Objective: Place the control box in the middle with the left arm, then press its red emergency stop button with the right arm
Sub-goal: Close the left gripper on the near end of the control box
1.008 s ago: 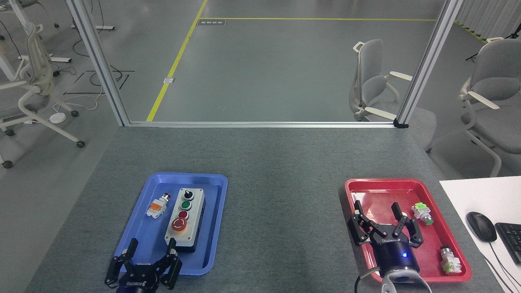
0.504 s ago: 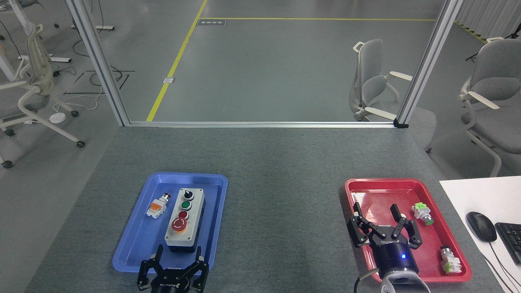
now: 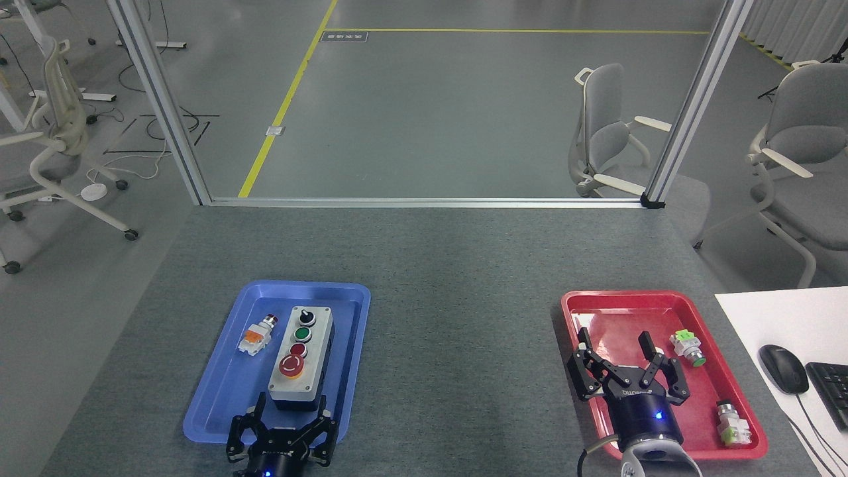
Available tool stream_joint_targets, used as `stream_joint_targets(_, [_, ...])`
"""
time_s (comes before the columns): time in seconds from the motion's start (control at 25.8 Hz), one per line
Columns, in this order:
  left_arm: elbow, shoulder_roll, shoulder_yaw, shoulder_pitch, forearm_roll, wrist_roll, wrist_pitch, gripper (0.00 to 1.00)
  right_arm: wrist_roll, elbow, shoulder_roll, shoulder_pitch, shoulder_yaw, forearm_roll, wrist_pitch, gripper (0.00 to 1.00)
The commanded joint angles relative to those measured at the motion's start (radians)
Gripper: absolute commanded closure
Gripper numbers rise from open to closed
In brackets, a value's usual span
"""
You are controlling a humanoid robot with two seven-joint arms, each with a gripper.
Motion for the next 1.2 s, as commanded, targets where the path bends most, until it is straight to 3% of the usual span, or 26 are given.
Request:
stream_joint_targets(0.0, [0.029,0.000,0.002,-0.012,0.022,-0.004,0.000,0.01,0.005,-0.002,-0.003,0.000,0.000,-0.002,-0.005,0.02])
stream_joint_targets(0.97, [0.243,0.021,0.002,-0.201,0.119,-0.013,0.002,0.02,0.007,-0.019,-0.009,0.000,-0.010,-0.002,-0.022,0.02])
stream_joint_targets(1.01, [0.246,0.024,0.002,-0.203,0.120,-0.013,-0.003,0.03,0.007,-0.019,-0.008,-0.002,-0.010,-0.002,-0.020,0.01])
stream_joint_targets(1.12, [0.250,0.027,0.000,-0.204,0.125,-0.011,-0.013,0.23,0.007,-0.019,-0.009,-0.002,-0.008,-0.002,-0.020,0.02])
stream_joint_targets(1.16, [0.250,0.027,0.000,-0.207,0.127,-0.011,-0.023,0.24,0.005,-0.019,-0.009,-0.002,-0.008,-0.002,-0.022,0.02])
